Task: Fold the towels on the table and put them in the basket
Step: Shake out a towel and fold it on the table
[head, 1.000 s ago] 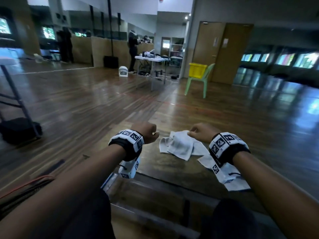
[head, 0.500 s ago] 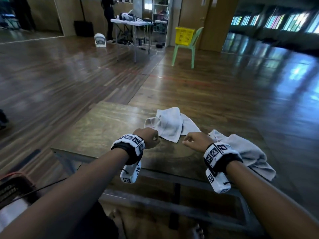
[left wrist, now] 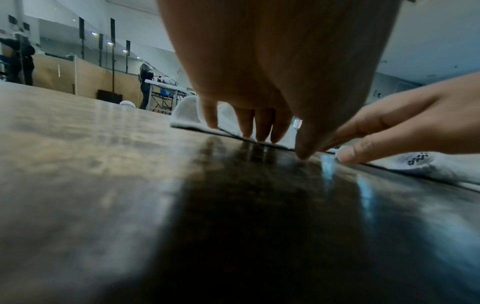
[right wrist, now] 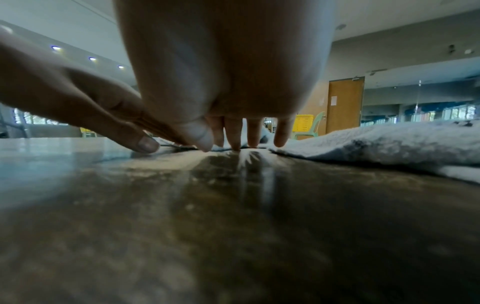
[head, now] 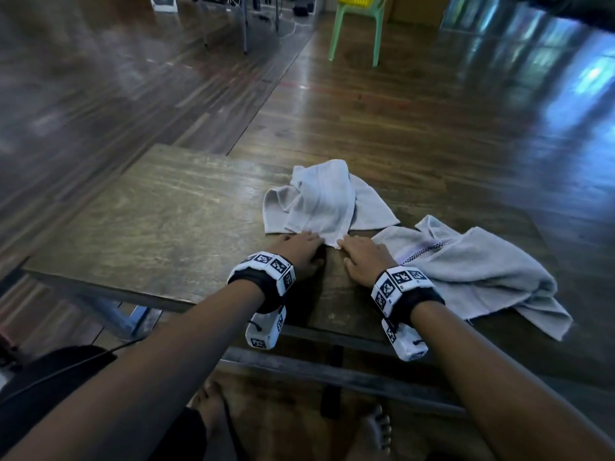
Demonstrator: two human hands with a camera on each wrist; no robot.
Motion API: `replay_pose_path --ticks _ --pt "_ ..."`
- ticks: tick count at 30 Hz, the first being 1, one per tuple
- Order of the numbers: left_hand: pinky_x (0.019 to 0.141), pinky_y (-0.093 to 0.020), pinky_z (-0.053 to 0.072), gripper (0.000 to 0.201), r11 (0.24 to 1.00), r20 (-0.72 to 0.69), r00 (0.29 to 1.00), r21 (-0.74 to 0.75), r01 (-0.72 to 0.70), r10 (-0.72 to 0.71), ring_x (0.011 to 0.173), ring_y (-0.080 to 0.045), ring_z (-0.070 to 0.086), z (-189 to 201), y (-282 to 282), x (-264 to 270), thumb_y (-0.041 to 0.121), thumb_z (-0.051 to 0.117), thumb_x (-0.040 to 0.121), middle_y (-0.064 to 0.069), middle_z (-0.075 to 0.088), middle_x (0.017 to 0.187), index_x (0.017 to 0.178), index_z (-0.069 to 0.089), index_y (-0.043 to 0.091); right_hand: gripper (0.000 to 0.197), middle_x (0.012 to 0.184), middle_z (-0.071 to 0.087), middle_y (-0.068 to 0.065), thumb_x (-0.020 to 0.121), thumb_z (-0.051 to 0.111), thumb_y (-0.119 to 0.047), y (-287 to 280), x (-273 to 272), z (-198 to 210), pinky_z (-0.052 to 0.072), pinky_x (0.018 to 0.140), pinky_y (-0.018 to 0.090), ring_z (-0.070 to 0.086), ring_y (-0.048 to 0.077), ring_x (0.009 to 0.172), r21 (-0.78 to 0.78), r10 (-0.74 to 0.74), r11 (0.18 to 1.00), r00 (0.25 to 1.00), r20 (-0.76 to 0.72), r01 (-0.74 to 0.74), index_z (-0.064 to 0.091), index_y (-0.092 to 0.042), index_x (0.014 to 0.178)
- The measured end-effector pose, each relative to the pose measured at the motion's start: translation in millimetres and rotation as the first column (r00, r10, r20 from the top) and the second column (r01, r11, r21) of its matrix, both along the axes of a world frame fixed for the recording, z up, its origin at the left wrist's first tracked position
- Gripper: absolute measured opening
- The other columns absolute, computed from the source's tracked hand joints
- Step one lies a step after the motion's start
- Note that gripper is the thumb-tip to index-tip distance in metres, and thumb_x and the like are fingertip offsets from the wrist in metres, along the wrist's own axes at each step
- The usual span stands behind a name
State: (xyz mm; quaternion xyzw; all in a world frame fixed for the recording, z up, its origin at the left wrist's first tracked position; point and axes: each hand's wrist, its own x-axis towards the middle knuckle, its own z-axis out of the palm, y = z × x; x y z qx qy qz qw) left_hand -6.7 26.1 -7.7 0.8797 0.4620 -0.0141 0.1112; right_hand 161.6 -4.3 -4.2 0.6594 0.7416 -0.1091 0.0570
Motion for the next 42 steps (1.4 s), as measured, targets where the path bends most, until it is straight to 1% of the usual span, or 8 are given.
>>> replay_pose_path --ticks 6,13,18,24,32,35,39,42 --pt "0.104 -0.043 0.026 0.040 0.997 -0.059 0.998 0.078 -0.003 0.008 0.112 -0.026 0.054 2 -12 -4 0.037 0.043 0.092 -0.003 0.053 0.123 0.129 0.047 0.023 0.042 0.142 0.040 -0.002 0.091 0.039 -0.018 -17 -4 2 0.029 0.102 0.039 0.029 0.020 0.134 0.132 0.104 0.985 0.994 0.038 -0.108 0.045 -0.024 0.133" --pt "0.101 -0.041 0.029 0.033 0.999 -0.106 0.994 0.019 -0.036 0.038 0.102 -0.025 0.057 15 -42 -30 0.043 0.044 0.091 -0.002 0.057 0.112 0.106 0.062 0.019 0.044 0.143 0.042 0.002 0.088 0.040 -0.012 -42 -13 10 0.022 0.107 0.037 0.028 0.017 0.137 0.106 0.222 0.970 0.975 -0.011 -0.220 0.045 -0.026 0.130" --pt "0.102 -0.044 0.029 0.043 0.997 -0.198 0.978 0.055 -0.050 0.060 0.093 -0.024 0.057 22 -62 -51 0.057 0.046 0.086 -0.003 0.057 0.103 0.092 0.059 0.016 0.049 0.143 0.038 0.002 0.090 0.041 -0.021 -61 -22 9 0.023 0.104 0.041 0.030 0.026 0.131 0.111 0.257 0.955 0.953 0.161 -0.276 0.037 -0.023 0.139" --pt "0.105 -0.047 0.028 0.046 0.994 -0.169 0.982 0.083 -0.069 0.083 0.100 -0.028 0.058 19 -71 -63 0.061 0.049 0.084 -0.005 0.059 0.108 0.105 0.052 0.019 0.046 0.152 0.028 -0.001 0.090 0.043 -0.019 -70 -27 13 0.019 0.109 0.041 0.023 0.023 0.138 0.126 0.256 0.953 0.955 0.150 -0.275 0.040 -0.022 0.135" --pt "0.101 -0.046 0.032 0.024 0.983 -0.193 0.976 0.169 -0.065 0.098 0.096 -0.033 0.059 14 -84 -61 0.031 0.043 0.093 -0.012 0.058 0.110 0.109 0.056 0.017 0.057 0.152 0.029 -0.002 0.092 0.039 -0.014 -69 -46 19 0.020 0.109 0.041 0.020 0.021 0.141 0.081 0.309 0.945 0.947 0.087 -0.316 0.024 -0.026 0.145" --pt "0.096 -0.041 0.033 0.022 0.988 -0.116 0.987 0.121 -0.099 0.113 0.097 -0.029 0.059 18 -83 -67 0.034 0.047 0.089 -0.007 0.061 0.107 0.104 0.056 0.020 0.051 0.144 0.041 0.001 0.093 0.041 -0.026 -70 -49 19 0.021 0.107 0.042 0.027 0.022 0.135 0.088 0.307 0.945 0.948 0.081 -0.314 0.030 -0.028 0.143" --pt "0.082 -0.034 0.039 0.018 0.986 0.177 0.976 0.083 -0.146 0.130 0.093 -0.022 0.057 23 -83 -76 0.038 0.056 0.085 0.001 0.057 0.108 0.093 0.056 0.022 0.047 0.134 0.048 -0.003 0.090 0.045 -0.048 -71 -51 17 0.024 0.100 0.041 0.036 0.023 0.125 0.073 0.351 0.929 0.924 0.150 -0.364 0.044 -0.027 0.132" --pt "0.071 -0.033 0.044 0.018 0.991 0.240 0.964 0.026 -0.128 0.119 0.082 -0.025 0.056 30 -89 -76 0.034 0.059 0.083 -0.005 0.062 0.095 0.084 0.048 0.020 0.036 0.122 0.054 -0.006 0.089 0.050 -0.047 -73 -53 20 0.024 0.094 0.037 0.039 0.020 0.118 0.152 0.325 0.932 0.945 0.042 -0.328 0.057 -0.024 0.116"
